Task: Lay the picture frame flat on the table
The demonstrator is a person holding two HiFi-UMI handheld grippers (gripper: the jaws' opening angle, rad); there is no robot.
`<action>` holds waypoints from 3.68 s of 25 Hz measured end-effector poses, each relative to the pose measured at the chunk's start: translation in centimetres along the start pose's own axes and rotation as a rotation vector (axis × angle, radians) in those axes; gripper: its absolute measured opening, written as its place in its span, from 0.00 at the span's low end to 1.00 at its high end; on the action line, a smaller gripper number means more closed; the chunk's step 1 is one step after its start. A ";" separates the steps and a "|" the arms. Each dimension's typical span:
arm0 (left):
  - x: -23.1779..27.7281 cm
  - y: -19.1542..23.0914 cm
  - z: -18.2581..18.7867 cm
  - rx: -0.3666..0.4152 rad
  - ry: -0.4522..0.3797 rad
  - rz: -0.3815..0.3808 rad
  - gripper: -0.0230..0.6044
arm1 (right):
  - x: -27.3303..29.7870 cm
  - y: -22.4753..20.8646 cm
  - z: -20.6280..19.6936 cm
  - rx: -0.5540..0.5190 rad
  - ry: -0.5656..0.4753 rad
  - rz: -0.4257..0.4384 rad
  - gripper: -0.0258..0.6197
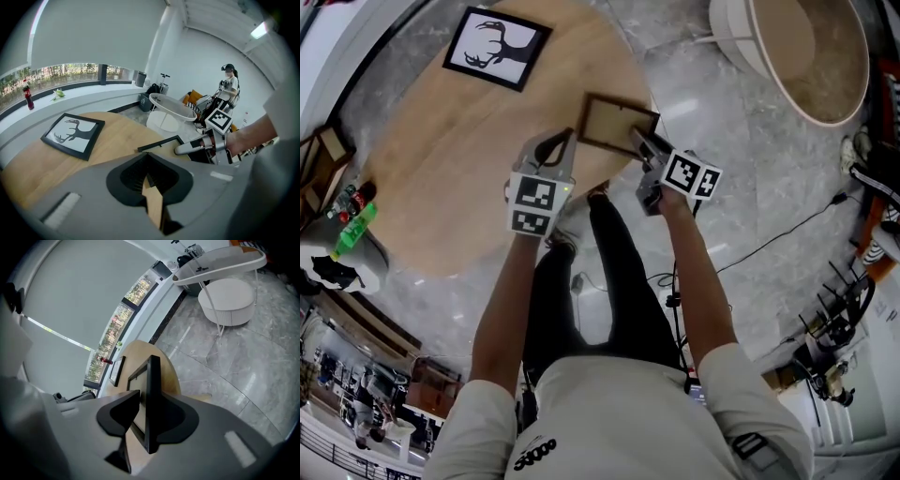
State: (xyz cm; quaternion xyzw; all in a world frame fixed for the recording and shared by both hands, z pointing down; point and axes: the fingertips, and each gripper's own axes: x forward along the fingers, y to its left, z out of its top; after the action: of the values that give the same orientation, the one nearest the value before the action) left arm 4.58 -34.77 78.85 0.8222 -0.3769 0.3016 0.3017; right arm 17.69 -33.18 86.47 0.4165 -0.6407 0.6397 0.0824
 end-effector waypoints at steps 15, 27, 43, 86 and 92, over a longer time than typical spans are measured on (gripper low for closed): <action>0.3 -0.8 -1.5 -0.023 0.008 -0.014 0.05 | -0.4 -1.5 -1.3 -0.045 0.046 -0.005 0.27; -1.0 -1.7 -2.8 -0.022 0.013 -0.010 0.05 | -1.5 -1.9 -2.0 0.014 0.022 0.055 0.30; -2.9 -2.3 -4.4 -0.024 0.019 0.006 0.05 | -2.1 -5.0 -3.5 0.065 0.022 0.027 0.39; -52.9 -7.8 10.6 0.304 -0.585 0.240 0.05 | -39.8 47.4 -11.3 -1.080 -0.677 -0.134 0.05; -57.8 -11.8 11.7 0.393 -0.664 0.225 0.05 | -43.7 53.0 -14.6 -1.172 -0.742 -0.050 0.04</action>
State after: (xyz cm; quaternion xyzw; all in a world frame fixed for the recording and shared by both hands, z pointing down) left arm -13.70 -11.64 26.43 0.8707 -0.4765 0.1169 -0.0345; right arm 5.51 -10.28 21.18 0.5091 -0.8566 0.0012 0.0841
